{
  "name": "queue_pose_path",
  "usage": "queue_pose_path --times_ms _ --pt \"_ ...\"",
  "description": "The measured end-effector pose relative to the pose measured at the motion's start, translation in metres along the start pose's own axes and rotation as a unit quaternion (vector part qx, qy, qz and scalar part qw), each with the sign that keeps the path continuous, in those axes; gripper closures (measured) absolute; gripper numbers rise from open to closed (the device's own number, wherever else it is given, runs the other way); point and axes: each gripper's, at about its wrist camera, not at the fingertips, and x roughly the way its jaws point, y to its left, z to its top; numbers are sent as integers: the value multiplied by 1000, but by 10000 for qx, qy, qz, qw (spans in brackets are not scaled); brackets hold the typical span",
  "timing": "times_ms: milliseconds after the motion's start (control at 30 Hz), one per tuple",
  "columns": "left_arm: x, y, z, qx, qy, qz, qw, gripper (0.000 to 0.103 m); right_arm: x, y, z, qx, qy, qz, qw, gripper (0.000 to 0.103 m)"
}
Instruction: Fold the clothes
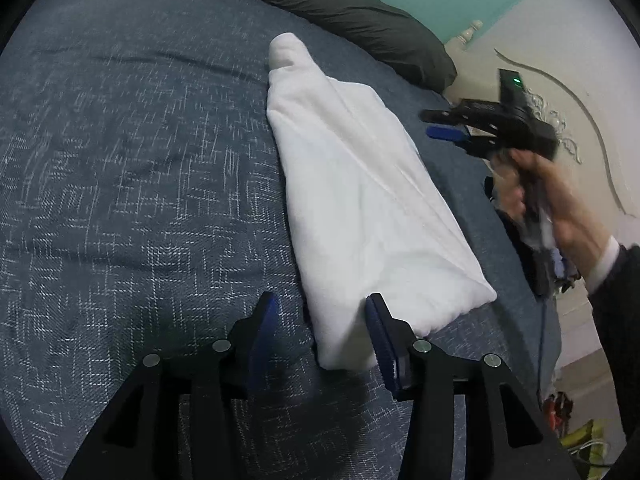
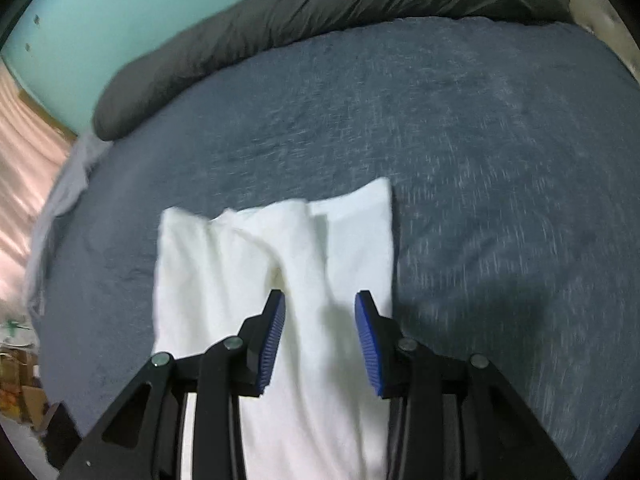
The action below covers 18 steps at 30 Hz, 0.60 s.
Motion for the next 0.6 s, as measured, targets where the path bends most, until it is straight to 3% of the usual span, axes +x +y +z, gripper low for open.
queue_pose_path --times_ms 200,400,433,500,600 --pt "0 -1 -1 59 11 6 10000 54 25 5 30 -20 29 35 10000 65" --pt "-1 1 -2 23 18 -36 10000 53 46 17 37 -271 132 -110 9995 67" --pt "-1 1 -2 30 17 -33 10000 53 46 18 37 -290 106 -90 9995 70" --pt "-1 2 -2 37 16 -30 10000 53 47 20 37 -376 66 -100 9992 94" --pt "-2 2 -3 32 15 -28 10000 53 45 23 37 -467 -21 -66 9989 101"
